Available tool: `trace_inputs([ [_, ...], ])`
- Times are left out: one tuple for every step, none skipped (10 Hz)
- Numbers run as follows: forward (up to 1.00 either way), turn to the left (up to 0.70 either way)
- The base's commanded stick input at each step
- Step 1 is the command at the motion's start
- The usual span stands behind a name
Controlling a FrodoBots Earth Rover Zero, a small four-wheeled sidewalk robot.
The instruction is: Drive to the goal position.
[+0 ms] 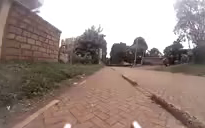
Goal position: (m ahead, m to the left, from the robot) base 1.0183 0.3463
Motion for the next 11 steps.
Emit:
trace_inputs([
  [0.5, 0.12],
  [0.5, 0.11],
  [0.5, 0.06],
  [0.5, 0.1],
  [0.5, 0.13],
  [0.5, -0.13],
  [0.5, -0.41],
  [0.5, -0.49],
  [0.5, -0.47],
  [0.5, 0.05],
  [0.5, 0.04],
])
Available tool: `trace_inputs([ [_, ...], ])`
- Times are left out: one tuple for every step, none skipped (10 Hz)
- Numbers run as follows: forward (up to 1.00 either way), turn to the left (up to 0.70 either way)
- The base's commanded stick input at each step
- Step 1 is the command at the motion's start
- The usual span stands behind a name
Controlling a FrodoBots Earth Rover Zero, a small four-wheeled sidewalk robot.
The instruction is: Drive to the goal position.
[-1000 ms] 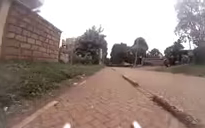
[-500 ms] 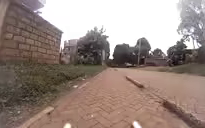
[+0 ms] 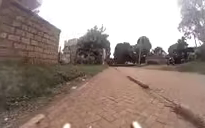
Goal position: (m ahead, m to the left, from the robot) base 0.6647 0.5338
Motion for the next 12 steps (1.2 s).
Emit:
trace_inputs([
  [0.5, 0.03],
  [0.5, 0.01],
  [0.5, 0.0],
  [0.5, 0.0],
  [0.5, 0.0],
  [0.5, 0.02],
  [0.5, 0.09],
  [0.5, -0.5],
  [0.5, -0.5],
  [0.5, -0.5],
  [0.5, -0.5],
  [0.5, -0.5],
])
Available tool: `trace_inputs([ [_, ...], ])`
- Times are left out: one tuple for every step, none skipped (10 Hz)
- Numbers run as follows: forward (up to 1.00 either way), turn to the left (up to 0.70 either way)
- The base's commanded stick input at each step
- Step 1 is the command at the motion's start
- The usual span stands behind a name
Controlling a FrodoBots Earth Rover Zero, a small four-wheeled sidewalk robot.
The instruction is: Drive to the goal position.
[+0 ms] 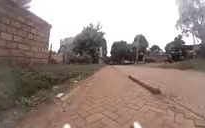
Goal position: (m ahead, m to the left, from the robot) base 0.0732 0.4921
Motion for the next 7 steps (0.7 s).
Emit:
trace_inputs([
  [0.5, -0.5],
  [0.5, -0.5],
  [0.5, 0.01],
  [0.5, 0.06],
  [0.5, 0.1],
  [0.5, 0.05],
  [0.5, 0.01],
])
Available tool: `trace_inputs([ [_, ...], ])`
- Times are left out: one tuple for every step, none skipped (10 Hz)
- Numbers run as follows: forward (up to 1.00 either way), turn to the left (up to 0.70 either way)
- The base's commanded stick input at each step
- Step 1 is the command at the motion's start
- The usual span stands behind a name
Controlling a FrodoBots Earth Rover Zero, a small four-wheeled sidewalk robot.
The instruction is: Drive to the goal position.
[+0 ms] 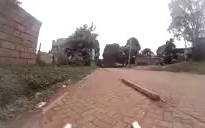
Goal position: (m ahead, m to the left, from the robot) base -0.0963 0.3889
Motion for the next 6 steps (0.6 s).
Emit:
trace_inputs([
  [0.5, 0.02],
  [0.5, 0.04],
  [0.5, 0.04],
  [0.5, 0.01],
  [0.5, 0.0],
  [0.5, 0.0],
])
